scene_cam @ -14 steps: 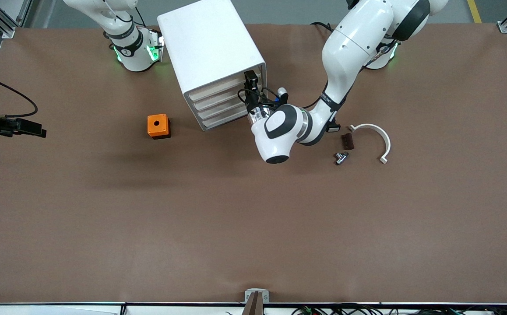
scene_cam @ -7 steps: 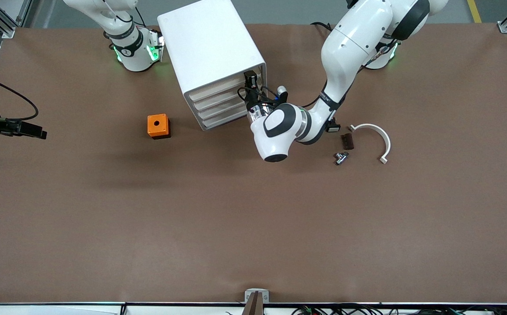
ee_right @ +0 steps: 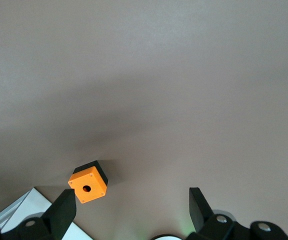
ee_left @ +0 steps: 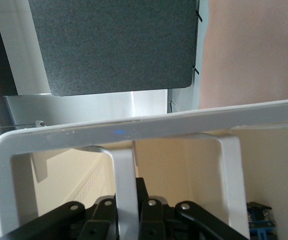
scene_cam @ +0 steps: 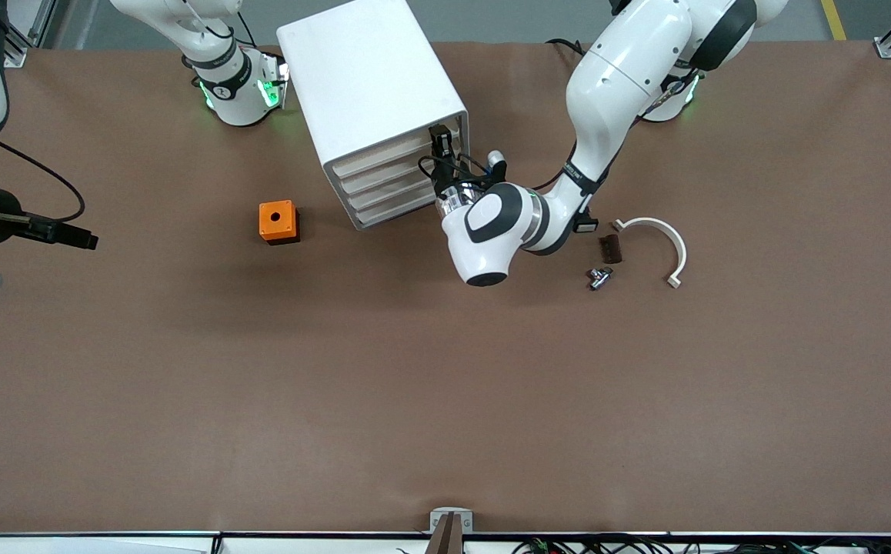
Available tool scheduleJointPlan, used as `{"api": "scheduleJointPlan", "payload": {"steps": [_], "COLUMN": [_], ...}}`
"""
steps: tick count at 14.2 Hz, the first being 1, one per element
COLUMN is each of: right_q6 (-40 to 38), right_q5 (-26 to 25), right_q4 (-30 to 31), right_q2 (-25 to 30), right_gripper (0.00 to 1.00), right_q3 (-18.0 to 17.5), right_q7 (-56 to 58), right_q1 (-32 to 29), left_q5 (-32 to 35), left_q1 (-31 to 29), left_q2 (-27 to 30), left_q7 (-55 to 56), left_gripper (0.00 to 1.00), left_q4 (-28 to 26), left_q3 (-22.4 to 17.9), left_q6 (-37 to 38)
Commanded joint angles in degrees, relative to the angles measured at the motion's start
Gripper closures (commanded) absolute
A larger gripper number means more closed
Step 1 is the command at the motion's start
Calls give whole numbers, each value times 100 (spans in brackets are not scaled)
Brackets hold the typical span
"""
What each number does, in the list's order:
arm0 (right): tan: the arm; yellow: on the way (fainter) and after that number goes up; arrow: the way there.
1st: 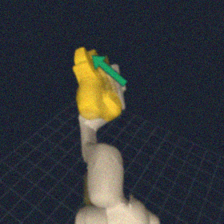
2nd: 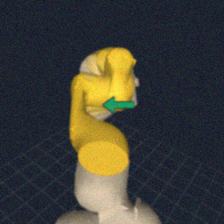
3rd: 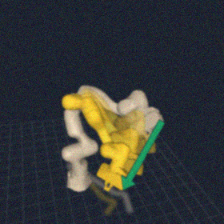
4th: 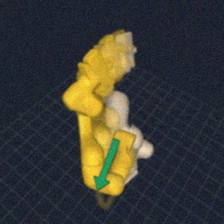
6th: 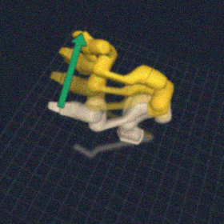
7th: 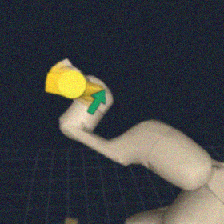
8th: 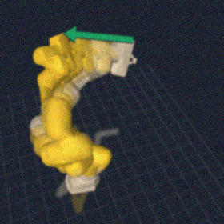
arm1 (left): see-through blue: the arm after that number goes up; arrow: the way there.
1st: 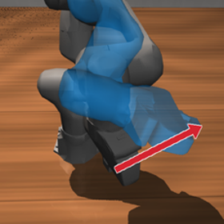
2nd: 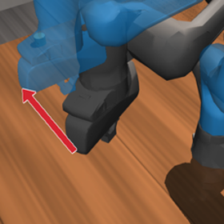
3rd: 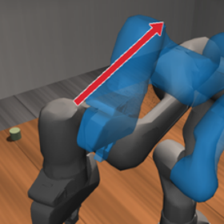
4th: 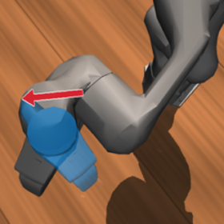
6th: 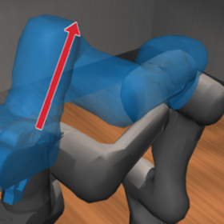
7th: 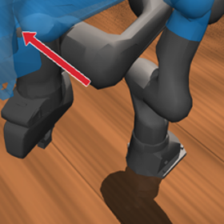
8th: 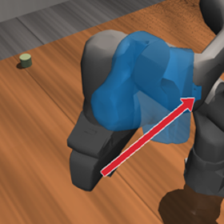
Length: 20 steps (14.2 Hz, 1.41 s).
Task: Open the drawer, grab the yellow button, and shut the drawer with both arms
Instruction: 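Reach the right gripper into the drawer while the left gripper withdraws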
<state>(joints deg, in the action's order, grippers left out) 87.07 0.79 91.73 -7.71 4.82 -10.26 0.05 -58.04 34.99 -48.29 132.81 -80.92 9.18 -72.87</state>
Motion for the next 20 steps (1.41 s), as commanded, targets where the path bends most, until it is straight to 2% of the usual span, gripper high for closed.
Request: {"api": "scheduleJointPlan", "payload": {"steps": [1,11,17,20], "right_q6": [-164,29,1074,1435], "right_q5": [44,70,211,211], "right_q4": [-103,-50,266,284], "right_q2": [-3,15,-20,-134], "right_gripper": [0,0,0,0], "right_q3": [-8,-8,-8,-8], "right_q7": [-589,-3858,-6019,-6697], "right_q1": [196,1918,3279,3746], "left_q5": [3,-50,-76,-76], "left_q1": [-255,-1309,-1661,-1723], "left_q2": [30,-23,-58,-58], "left_q7": [-124,-177,-177,-185], "left_gripper": [93,87,85,81], "left_q4": [-20,-3,6,41], "left_q3": [-92,-92,-92,-92], "left_q6": [-60,-324,-394,-456]}}
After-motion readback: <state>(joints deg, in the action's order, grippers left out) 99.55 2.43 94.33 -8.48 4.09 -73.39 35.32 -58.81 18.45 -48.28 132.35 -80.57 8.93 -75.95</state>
